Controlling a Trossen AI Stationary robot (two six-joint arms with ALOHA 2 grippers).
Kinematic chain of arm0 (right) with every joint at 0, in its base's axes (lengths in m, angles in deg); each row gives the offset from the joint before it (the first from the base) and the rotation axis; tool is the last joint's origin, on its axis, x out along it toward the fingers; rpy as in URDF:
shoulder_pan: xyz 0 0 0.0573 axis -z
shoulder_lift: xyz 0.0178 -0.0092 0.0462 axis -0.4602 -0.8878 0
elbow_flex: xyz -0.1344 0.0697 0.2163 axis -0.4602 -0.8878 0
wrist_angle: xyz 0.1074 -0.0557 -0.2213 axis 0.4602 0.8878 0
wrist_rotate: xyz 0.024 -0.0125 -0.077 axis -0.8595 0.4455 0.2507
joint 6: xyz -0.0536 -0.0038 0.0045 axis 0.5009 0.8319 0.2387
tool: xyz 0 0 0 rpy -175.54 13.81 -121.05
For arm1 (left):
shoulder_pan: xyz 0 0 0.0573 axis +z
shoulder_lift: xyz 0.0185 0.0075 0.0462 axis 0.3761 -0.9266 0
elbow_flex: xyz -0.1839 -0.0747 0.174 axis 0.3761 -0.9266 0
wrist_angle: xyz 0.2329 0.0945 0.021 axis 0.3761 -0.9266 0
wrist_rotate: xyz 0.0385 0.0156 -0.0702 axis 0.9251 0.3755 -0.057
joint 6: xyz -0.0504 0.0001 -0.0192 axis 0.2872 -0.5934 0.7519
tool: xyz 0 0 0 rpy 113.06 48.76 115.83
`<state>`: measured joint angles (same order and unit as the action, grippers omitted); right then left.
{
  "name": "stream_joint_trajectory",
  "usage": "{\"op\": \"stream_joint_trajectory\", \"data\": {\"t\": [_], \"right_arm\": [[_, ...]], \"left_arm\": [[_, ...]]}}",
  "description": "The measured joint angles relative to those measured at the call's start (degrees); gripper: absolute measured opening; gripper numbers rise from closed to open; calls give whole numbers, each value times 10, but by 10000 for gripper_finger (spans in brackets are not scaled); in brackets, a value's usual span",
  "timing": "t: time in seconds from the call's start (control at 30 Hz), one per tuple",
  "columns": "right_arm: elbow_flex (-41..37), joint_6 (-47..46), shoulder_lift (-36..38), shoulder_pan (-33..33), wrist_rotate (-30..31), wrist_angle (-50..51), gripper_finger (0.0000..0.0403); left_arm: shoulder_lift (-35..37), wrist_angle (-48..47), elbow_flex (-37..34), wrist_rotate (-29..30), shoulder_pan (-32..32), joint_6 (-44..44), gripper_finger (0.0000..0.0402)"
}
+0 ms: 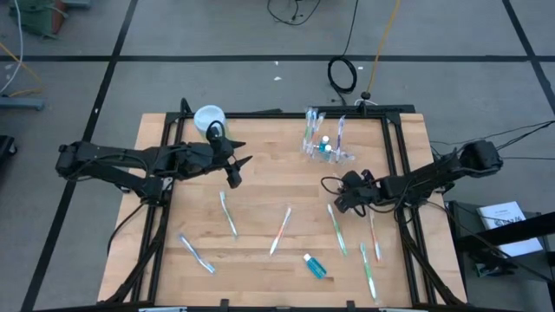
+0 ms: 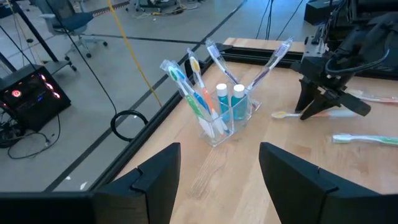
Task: Pick & Place toothbrushing station
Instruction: Put the orange toothbrush into the transparent organizer
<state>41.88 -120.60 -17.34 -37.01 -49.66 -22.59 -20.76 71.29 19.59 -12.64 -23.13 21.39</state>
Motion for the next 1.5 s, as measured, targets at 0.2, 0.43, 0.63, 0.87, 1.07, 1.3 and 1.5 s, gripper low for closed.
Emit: {"op": "stream_joint_trajectory", "data": {"t": [0.2,0.43,0.63,0.87,1.07,1.3,1.5], "right_arm": [[-1,0,26,-1,-37,-35,15],[-1,57,71,2,-30,-114,5],[-1,184,108,3,-20,-298,0],[-1,372,119,28,37,-454,0],[-1,545,118,70,141,-470,0],[-1,641,119,138,162,-473,0],[-1,669,118,199,159,-474,0]], "left_arm": [[0,-4,0,0,0,0,218],[0,-4,0,0,0,0,218],[0,-4,0,0,0,-1,218],[0,-4,0,0,0,-1,218],[0,-4,0,0,0,-1,218],[0,-5,0,0,0,-13,218],[0,-5,0,0,0,-13,218]]}}
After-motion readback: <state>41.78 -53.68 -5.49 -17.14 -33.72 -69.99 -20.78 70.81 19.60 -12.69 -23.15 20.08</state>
